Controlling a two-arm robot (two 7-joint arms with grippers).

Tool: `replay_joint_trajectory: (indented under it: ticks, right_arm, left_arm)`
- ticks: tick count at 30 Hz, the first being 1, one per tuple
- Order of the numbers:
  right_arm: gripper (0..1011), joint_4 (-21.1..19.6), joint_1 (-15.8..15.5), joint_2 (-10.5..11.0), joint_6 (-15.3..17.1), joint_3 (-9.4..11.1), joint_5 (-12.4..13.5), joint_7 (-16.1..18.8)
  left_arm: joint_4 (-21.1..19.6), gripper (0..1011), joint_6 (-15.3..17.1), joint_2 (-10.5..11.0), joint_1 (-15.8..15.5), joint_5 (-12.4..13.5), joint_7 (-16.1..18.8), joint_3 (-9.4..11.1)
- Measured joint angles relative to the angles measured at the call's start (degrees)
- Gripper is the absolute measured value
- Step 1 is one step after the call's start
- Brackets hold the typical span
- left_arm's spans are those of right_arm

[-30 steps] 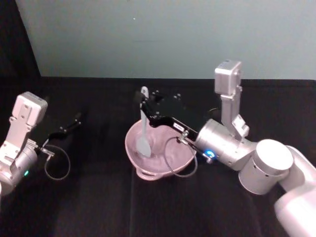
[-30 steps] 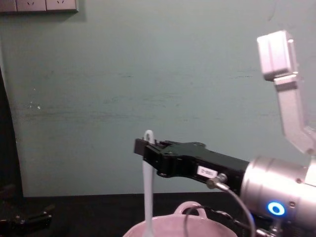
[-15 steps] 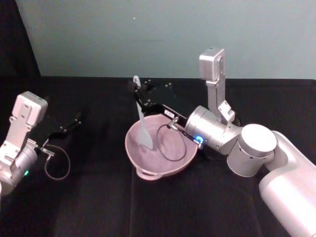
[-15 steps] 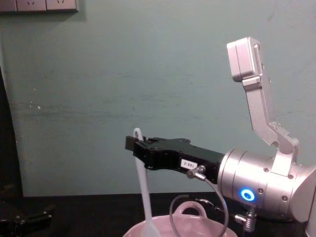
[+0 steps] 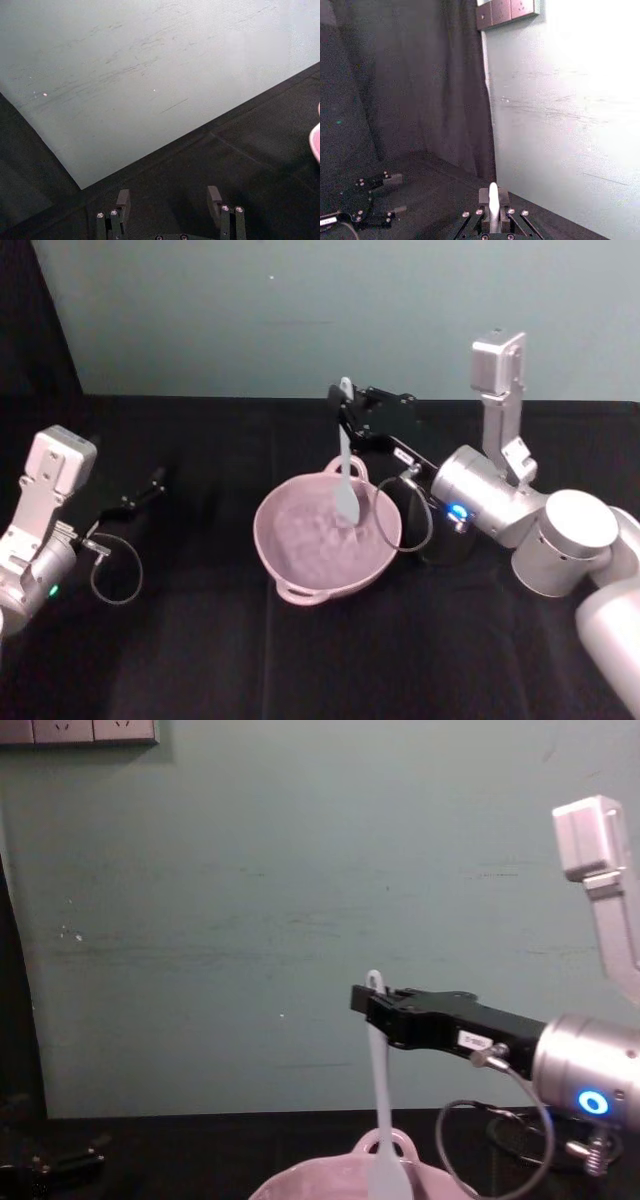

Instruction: Use the one hand to pick up the spoon and stir the clear water in the bowl.

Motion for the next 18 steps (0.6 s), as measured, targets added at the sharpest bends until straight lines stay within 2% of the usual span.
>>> replay_joint_trajectory:
  ticks: [6,10,18]
  right_arm:
    - [110,-4.5,-2.8,2.1,1.3,0.6,-0.5,-0.8]
    - [110,-8.0,-4.8,3.0,2.2,0.3,-1.0,-1.0]
    - [110,-10.7,-6.3,2.6,3.0,-1.7,-1.1,-0.2]
  left_arm:
    - [0.0,1011,0.0,0.0,0.0,0.0,0.0,0.0]
    - [0.0,1011,0.0,0.0,0.0,0.0,0.0,0.0]
    - [0.0,1011,0.0,0.0,0.0,0.0,0.0,0.0]
